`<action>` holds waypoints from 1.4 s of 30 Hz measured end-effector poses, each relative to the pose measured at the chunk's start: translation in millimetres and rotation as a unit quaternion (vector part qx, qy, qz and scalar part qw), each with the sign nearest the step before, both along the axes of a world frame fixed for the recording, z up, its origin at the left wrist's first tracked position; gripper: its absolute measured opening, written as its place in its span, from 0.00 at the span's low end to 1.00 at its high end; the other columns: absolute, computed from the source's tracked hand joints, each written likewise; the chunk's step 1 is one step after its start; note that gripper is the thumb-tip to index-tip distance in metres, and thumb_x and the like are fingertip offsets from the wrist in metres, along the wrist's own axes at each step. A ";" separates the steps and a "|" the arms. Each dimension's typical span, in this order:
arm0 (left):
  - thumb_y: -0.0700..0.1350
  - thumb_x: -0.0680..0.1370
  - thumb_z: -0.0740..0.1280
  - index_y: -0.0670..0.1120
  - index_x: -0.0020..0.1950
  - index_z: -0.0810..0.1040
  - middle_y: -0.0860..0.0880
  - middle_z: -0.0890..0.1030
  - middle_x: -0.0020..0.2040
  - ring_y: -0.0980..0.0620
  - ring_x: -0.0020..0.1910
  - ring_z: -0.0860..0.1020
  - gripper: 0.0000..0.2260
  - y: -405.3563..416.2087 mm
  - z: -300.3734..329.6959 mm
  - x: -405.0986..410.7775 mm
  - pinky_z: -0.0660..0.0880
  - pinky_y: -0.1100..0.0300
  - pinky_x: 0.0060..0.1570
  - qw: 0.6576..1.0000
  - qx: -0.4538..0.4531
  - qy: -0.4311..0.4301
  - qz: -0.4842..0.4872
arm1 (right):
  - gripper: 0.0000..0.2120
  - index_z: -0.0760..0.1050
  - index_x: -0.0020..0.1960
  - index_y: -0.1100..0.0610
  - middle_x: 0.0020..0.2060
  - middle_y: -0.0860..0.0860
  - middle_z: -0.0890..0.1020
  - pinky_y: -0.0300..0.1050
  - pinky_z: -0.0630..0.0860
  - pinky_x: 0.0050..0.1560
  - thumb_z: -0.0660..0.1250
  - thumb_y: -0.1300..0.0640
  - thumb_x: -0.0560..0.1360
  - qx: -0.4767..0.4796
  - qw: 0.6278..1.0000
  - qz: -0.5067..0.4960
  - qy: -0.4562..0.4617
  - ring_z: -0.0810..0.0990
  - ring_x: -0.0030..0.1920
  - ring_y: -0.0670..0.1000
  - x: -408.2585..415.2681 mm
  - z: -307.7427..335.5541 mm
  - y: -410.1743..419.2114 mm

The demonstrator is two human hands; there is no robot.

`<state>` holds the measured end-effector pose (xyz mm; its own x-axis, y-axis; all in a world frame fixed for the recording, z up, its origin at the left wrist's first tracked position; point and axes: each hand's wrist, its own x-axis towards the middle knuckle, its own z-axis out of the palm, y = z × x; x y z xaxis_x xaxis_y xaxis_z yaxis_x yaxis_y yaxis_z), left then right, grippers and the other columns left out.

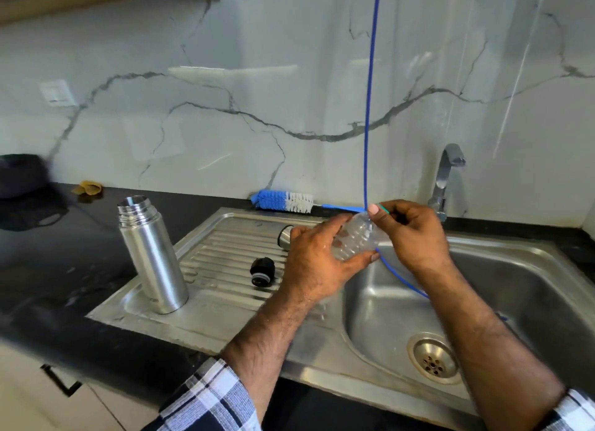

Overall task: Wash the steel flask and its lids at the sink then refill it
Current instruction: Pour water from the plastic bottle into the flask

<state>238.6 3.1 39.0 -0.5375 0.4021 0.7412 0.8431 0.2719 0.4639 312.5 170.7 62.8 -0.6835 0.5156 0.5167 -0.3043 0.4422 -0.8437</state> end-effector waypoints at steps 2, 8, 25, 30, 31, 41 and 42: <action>0.71 0.67 0.78 0.53 0.68 0.81 0.58 0.86 0.49 0.60 0.46 0.83 0.35 -16.2 14.3 -18.6 0.82 0.49 0.54 1.000 0.029 0.002 -0.010 | 0.08 0.85 0.45 0.54 0.31 0.42 0.83 0.35 0.73 0.38 0.76 0.50 0.79 0.019 1.000 0.006 0.006 0.77 0.32 0.40 -16.5 23.3 -11.0; 0.69 0.75 0.73 0.54 0.68 0.78 0.56 0.83 0.55 0.57 0.52 0.83 0.28 -76.7 32.3 -101.4 0.83 0.55 0.48 0.983 0.137 -0.067 0.098 | 0.11 0.85 0.52 0.55 0.34 0.43 0.79 0.33 0.69 0.37 0.74 0.48 0.79 0.170 0.985 -0.021 0.000 0.74 0.33 0.40 -103.3 88.6 -53.8; 0.44 0.81 0.69 0.50 0.57 0.82 0.55 0.81 0.49 0.51 0.49 0.80 0.06 -98.7 -22.7 -215.3 0.74 0.58 0.50 0.823 0.317 -0.375 0.284 | 0.19 0.83 0.56 0.58 0.53 0.55 0.85 0.44 0.73 0.49 0.71 0.42 0.80 0.336 0.928 0.005 -0.159 0.82 0.54 0.56 -348.3 56.1 -106.8; 0.45 0.80 0.70 0.52 0.54 0.82 0.54 0.84 0.49 0.52 0.49 0.82 0.04 -89.5 -25.8 -214.3 0.80 0.55 0.52 0.824 0.325 -0.388 0.255 | 0.22 0.80 0.60 0.60 0.56 0.59 0.84 0.47 0.75 0.52 0.71 0.41 0.80 0.363 0.911 0.002 -0.193 0.82 0.56 0.59 -379.9 51.5 -119.2; 0.45 0.80 0.70 0.52 0.54 0.82 0.53 0.84 0.50 0.52 0.49 0.83 0.04 -89.1 -25.1 -213.6 0.80 0.56 0.51 0.825 0.324 -0.385 0.257 | 0.23 0.80 0.60 0.60 0.57 0.59 0.83 0.47 0.75 0.52 0.71 0.41 0.80 0.365 0.910 0.001 -0.197 0.82 0.56 0.59 -384.1 52.4 -120.3; 0.45 0.81 0.71 0.52 0.56 0.80 0.56 0.81 0.48 0.55 0.47 0.80 0.05 -86.3 -25.4 -208.3 0.72 0.65 0.38 0.835 0.311 -0.372 0.261 | 0.26 0.77 0.63 0.59 0.58 0.58 0.83 0.49 0.77 0.53 0.66 0.37 0.82 0.394 0.894 0.010 -0.211 0.80 0.53 0.55 -401.1 52.4 -135.3; 0.45 0.81 0.71 0.52 0.56 0.80 0.57 0.80 0.48 0.56 0.47 0.80 0.05 -86.3 -25.1 -209.0 0.72 0.65 0.38 0.835 0.311 -0.371 0.261 | 0.26 0.77 0.63 0.59 0.58 0.58 0.83 0.49 0.76 0.52 0.64 0.36 0.82 0.396 0.893 0.007 -0.213 0.80 0.52 0.54 -401.4 53.1 -135.6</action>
